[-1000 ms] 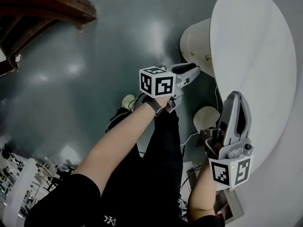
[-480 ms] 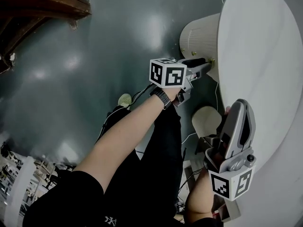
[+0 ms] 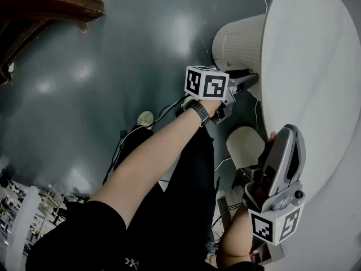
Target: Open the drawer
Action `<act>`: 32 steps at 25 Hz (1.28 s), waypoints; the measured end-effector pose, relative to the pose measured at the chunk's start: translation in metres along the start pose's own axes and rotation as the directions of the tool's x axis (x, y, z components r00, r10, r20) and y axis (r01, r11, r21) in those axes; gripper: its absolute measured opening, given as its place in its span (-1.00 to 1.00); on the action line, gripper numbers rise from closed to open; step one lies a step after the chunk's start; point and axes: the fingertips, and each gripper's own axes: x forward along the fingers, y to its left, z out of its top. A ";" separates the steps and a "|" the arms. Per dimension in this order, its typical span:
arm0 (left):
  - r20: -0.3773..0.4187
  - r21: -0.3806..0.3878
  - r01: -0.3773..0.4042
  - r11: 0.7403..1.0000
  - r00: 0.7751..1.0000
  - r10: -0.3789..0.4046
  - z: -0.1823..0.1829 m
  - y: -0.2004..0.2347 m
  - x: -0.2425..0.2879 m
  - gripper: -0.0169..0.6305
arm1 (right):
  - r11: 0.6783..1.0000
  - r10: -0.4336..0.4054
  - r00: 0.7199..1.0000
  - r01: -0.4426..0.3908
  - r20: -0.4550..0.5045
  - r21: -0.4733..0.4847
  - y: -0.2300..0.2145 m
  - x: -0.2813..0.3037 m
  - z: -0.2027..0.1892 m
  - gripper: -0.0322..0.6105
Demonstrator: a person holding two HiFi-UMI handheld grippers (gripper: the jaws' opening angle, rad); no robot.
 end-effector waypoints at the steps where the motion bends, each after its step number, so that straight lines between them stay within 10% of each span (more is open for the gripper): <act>1: 0.000 -0.005 0.010 1.000 1.000 -0.010 -0.001 0.000 0.001 -0.54 | 1.000 -0.002 1.000 0.002 0.000 0.001 -0.001 -0.001 0.000 -0.85; 32: 0.046 -0.042 0.000 0.999 0.999 0.002 -0.006 0.003 -0.084 -0.62 | 1.000 0.017 0.999 -0.017 -0.029 0.006 0.046 -0.020 -0.018 -0.85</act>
